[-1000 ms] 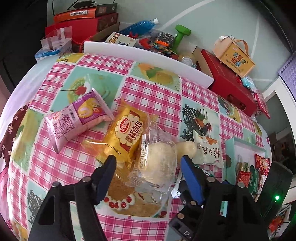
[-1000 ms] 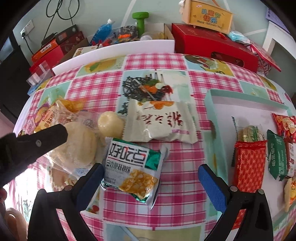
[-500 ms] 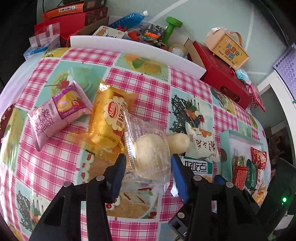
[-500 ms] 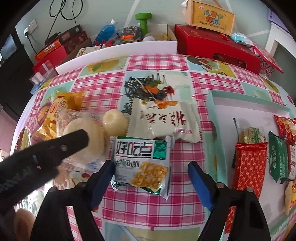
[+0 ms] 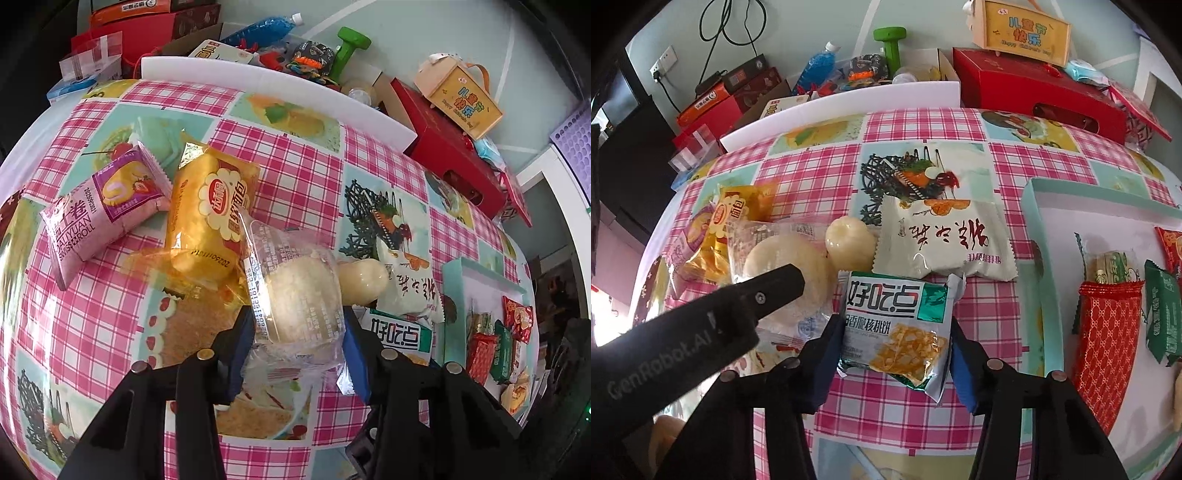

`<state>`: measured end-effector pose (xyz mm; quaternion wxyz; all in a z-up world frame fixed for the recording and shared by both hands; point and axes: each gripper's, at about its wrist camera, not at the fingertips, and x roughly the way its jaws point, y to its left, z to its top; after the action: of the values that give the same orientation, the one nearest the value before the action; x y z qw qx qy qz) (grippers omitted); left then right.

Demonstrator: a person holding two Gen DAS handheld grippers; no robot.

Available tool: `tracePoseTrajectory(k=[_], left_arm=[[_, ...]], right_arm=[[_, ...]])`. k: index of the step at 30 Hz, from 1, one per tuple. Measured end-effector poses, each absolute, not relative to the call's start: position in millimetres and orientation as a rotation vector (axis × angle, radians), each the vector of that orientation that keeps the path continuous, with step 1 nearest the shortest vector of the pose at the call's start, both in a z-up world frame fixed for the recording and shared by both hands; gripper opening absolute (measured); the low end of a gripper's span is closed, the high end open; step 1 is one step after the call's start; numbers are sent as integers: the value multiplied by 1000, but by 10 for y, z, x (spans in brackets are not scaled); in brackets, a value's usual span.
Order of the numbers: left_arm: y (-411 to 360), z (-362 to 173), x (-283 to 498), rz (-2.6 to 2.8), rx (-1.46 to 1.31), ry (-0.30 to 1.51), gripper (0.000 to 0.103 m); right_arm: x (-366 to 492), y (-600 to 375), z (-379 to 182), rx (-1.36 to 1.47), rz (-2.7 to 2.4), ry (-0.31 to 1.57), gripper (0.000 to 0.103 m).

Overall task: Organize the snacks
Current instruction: 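Grasp the round bun bag with the left gripper while the right gripper grasps the green cracker bag, then carry both bags into the white tray and open both grippers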

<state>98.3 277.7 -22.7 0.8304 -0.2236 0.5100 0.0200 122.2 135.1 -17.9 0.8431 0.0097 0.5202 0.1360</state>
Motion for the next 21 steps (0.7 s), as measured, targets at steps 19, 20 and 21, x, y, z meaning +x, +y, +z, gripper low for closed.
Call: tracePoseTrajectory(k=[19,20,21], left_arm=[[2775,-27,752,82,-499,1038,45],[2775,-10,742,86,-498,1035,45],[2777,2,736,89,-498,1033,45]], right_arm=[[1038,1124,-47,73,303,1096,53],[1024,1120,-34,70,303,1092,53],[1014,1112,-20,71,305,1090,53]])
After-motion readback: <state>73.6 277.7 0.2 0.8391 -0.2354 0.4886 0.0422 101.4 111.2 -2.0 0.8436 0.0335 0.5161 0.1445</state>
